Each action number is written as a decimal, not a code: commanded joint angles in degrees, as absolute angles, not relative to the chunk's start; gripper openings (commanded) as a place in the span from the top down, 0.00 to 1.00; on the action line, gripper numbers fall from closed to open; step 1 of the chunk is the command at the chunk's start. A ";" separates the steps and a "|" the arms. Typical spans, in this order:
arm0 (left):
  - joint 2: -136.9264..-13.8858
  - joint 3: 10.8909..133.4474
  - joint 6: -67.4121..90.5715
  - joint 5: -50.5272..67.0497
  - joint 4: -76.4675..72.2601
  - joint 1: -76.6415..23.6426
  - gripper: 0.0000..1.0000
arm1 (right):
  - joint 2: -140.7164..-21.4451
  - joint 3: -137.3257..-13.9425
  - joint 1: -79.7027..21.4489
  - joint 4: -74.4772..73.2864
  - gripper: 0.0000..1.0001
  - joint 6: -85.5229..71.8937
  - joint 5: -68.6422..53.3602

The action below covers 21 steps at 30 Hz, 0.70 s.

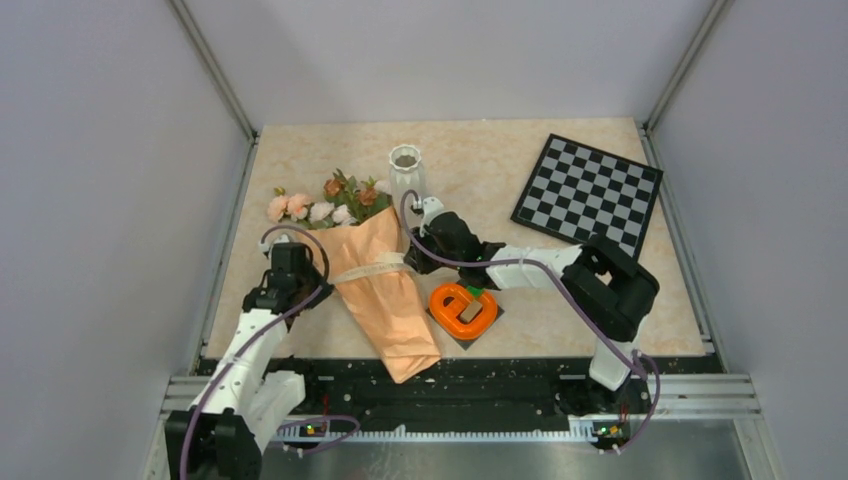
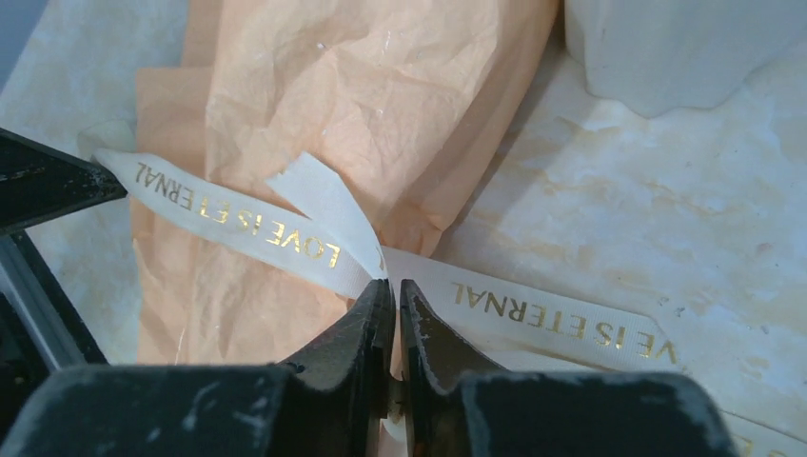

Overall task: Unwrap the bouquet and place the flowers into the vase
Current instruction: Untie the ribbon from the wrapping paper.

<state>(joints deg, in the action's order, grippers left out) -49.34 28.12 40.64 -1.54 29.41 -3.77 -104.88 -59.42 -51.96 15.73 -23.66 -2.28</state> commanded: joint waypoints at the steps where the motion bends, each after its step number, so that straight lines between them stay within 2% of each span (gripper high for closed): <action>1: -48.25 31.81 39.83 -4.69 31.79 -3.35 0.91 | -99.68 -58.21 -52.39 15.89 0.93 -23.70 0.92; 9: -47.31 32.97 39.44 -6.83 34.97 -2.34 0.91 | -91.00 -53.49 -48.16 11.02 0.99 -22.43 7.83; 18: -44.54 35.79 39.81 -7.58 37.68 -0.38 0.95 | -80.55 -46.11 -31.53 5.13 1.00 -21.05 10.08; 21: -44.82 37.98 38.58 -7.52 38.98 4.89 0.97 | -79.02 -45.38 -27.00 3.20 1.00 -21.14 12.16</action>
